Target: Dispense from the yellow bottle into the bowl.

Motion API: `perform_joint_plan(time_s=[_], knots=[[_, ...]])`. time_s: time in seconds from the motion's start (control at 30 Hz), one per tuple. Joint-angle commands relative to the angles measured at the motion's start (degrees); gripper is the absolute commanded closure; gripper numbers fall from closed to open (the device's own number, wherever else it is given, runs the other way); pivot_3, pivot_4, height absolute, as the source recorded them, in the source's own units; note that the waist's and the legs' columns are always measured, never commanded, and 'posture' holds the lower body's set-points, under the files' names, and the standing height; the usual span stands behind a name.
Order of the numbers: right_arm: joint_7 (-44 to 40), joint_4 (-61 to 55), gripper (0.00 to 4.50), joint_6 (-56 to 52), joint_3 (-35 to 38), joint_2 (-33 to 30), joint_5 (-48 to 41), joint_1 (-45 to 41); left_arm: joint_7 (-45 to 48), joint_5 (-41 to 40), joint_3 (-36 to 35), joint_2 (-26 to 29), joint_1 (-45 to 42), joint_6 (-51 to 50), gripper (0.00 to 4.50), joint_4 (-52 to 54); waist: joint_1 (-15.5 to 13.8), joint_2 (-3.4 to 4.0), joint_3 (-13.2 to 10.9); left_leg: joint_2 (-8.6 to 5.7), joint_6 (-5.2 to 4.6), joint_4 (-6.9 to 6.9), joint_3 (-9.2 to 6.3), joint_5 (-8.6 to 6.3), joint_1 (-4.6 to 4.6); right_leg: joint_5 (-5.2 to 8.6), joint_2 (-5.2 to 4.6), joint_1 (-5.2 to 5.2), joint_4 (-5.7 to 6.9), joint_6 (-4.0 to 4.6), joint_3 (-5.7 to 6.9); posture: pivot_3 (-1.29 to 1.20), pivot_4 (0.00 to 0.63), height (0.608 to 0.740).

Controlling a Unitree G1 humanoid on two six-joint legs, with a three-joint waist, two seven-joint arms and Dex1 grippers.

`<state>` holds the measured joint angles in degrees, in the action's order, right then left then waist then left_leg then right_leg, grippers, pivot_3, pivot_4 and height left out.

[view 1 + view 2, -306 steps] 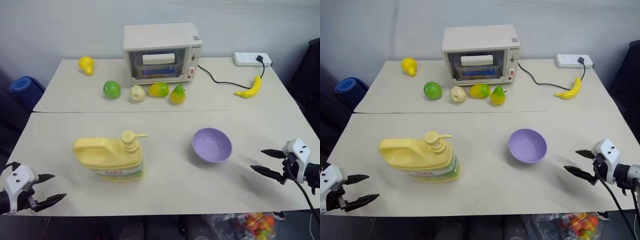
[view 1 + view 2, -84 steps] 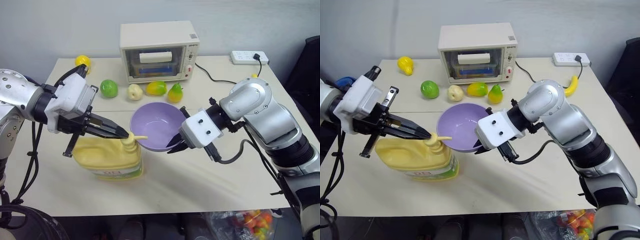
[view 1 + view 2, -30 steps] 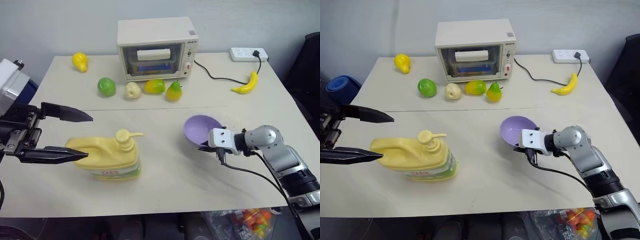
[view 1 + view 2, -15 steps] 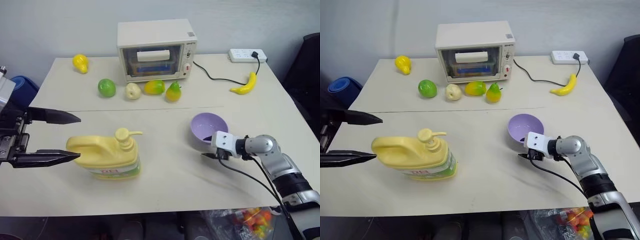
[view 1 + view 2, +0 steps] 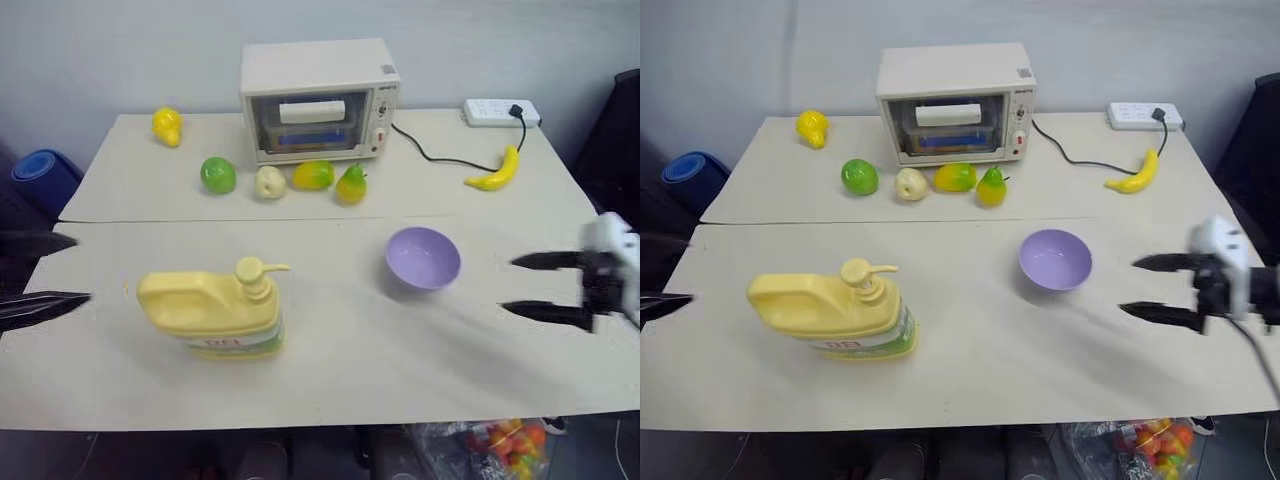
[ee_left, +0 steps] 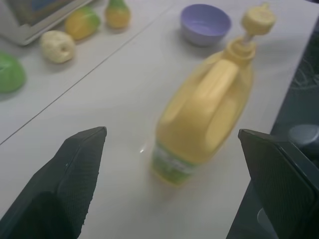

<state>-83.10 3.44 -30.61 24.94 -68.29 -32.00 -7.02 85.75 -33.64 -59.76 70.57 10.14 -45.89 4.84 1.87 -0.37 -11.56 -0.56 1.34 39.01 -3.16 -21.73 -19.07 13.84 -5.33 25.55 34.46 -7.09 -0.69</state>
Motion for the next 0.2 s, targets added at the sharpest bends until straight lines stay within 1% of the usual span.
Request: perform_joint_plan(time_s=[0.03,0.13,0.2], knots=[[-1.12,1.32,0.03,-1.31,4.45,-1.29,-1.94,0.19,0.41,2.63,-3.59,-0.16,1.20,3.13,0.00,-4.27,0.29,-0.06,0.03,0.03,-0.03,0.01,0.04,-0.02,0.04,0.00,0.01,-0.14,-0.04,0.01,-0.02,0.00,0.150,0.740],[-0.14,2.07,0.03,0.12,4.23,-0.36,-1.03,0.23,-0.68,3.46,-2.86,-1.30,1.67,5.21,0.00,-5.21,0.31,-0.06,0.01,0.04,-0.02,0.04,0.18,-0.02,0.50,0.03,0.03,-0.28,-0.03,0.15,-0.17,0.00,0.150,0.740],[0.33,2.04,0.03,0.62,3.74,0.16,-0.77,0.25,-1.00,3.60,-2.42,-1.59,1.84,6.06,0.00,-4.98,0.25,-0.07,0.01,0.04,-0.02,0.03,0.28,-0.02,0.61,0.02,0.04,-0.28,0.08,0.14,-0.29,0.00,0.150,0.740]])
